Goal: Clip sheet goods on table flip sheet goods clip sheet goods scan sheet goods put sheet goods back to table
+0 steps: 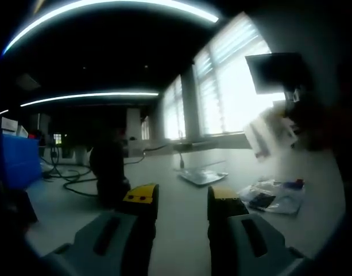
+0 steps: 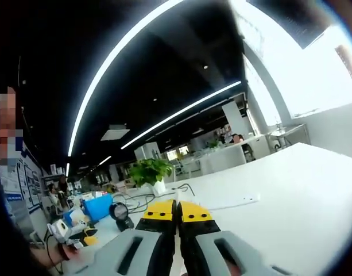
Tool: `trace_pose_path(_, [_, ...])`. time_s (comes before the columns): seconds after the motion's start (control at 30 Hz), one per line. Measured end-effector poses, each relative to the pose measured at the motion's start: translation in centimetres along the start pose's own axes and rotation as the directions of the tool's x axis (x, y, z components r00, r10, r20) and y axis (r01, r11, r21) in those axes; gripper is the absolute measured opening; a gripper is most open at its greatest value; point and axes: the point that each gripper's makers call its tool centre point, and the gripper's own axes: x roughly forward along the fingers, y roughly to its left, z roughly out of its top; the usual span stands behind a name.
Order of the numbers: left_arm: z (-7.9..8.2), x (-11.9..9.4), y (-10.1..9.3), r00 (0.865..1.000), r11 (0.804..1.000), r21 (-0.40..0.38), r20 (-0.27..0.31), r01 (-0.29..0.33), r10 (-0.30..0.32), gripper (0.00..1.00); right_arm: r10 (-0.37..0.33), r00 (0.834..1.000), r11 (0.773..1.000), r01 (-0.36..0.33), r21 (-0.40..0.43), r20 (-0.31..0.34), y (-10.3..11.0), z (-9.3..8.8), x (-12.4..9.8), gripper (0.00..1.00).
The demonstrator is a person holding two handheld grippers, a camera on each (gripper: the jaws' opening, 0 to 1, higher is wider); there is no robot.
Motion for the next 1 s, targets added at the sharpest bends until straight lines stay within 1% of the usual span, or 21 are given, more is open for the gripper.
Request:
trace_pose_path(0.1, [0.0,0.0,0.0,1.0,1.0,-0.002,0.002,-0.001,0.001,0.27,0.0,1.0,1.0,-0.001,0.029,0.027,0.8,-0.3,0.6,0.0])
trace_pose_path(0.17, [0.0,0.0,0.1,1.0,1.0,-0.005,0.002,-0.002,0.002,0.27,-0.004,0.999,0.998,0.001,0.066,0.046,0.9,-0.4,1.0,0.0])
trace_pose_path(0.33, [0.0,0.0,0.1,1.0,1.0,-0.012,0.003,0.0,0.0,0.27,0.006,0.999,0.997,-0.011,0.083,0.053,0.9,-0.4,1.8,0.0])
trace_pose_path(0.4, [0.0,0.0,0.0,1.0,1.0,-0.011,0.003,0.002,-0.002,0.27,0.024,0.999,0.996,-0.028,0.088,0.049,1.4,-0.7,2.1,0.0])
trace_pose_path(0.53, [0.1,0.0,0.0,1.0,1.0,-0.012,0.004,0.002,-0.002,0.27,0.033,0.998,0.995,-0.037,0.09,0.048,2.1,-1.0,2.9,0.0])
trace_pose_path(0.67, [0.1,0.0,0.0,1.0,1.0,-0.016,0.006,0.001,-0.001,0.27,0.036,0.997,0.992,-0.044,0.118,0.067,1.8,-0.7,3.6,0.0])
trace_pose_path(0.73, [0.1,0.0,0.0,1.0,1.0,-0.015,0.007,0.002,-0.002,0.27,0.043,0.995,0.988,-0.056,0.142,0.094,2.2,-0.4,3.7,0.0])
trace_pose_path(0.77, [0.1,0.0,0.0,1.0,1.0,-0.015,0.006,0.003,-0.003,0.27,0.049,0.993,0.982,-0.067,0.174,0.108,2.5,-0.3,3.9,0.0])
trace_pose_path(0.9, [0.1,-0.1,0.1,1.0,1.0,-0.018,0.008,0.002,-0.002,0.27,0.048,0.99,0.974,-0.075,0.215,0.13,3.1,-0.5,4.7,0.0])
trace_pose_path(1.0, [0.2,-0.1,0.1,1.0,1.0,-0.019,0.009,0.002,-0.001,0.27,0.048,0.988,0.967,-0.083,0.241,0.146,3.1,-0.4,5.2,0.0])
